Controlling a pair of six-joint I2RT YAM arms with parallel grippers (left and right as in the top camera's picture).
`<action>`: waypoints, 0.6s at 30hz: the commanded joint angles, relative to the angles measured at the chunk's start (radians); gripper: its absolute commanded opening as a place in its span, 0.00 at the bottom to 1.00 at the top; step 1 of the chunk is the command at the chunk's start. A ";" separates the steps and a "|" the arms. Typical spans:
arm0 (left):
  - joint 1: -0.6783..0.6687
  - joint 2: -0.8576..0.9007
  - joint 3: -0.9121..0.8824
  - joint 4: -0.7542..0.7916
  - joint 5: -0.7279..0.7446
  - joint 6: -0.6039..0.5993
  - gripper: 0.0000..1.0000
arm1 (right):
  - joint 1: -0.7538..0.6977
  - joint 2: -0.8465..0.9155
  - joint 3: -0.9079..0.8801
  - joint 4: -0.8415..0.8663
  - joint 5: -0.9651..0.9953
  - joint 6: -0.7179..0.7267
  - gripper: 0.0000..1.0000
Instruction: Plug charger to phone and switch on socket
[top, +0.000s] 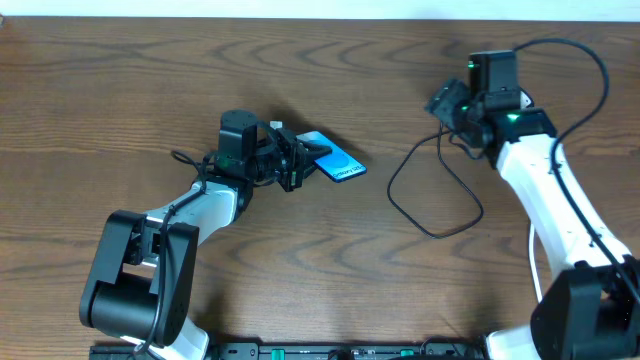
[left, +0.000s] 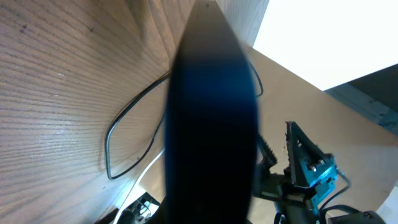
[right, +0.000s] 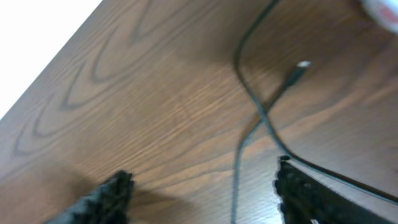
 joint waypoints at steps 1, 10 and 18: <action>0.005 -0.012 0.019 0.011 0.021 0.031 0.08 | 0.036 0.072 -0.007 0.020 -0.024 -0.023 0.64; 0.005 -0.012 0.019 0.011 0.054 0.031 0.08 | 0.071 0.258 -0.007 0.055 0.017 0.089 0.57; 0.005 -0.012 0.019 0.011 0.065 0.050 0.08 | 0.071 0.288 -0.007 0.027 0.168 0.143 0.62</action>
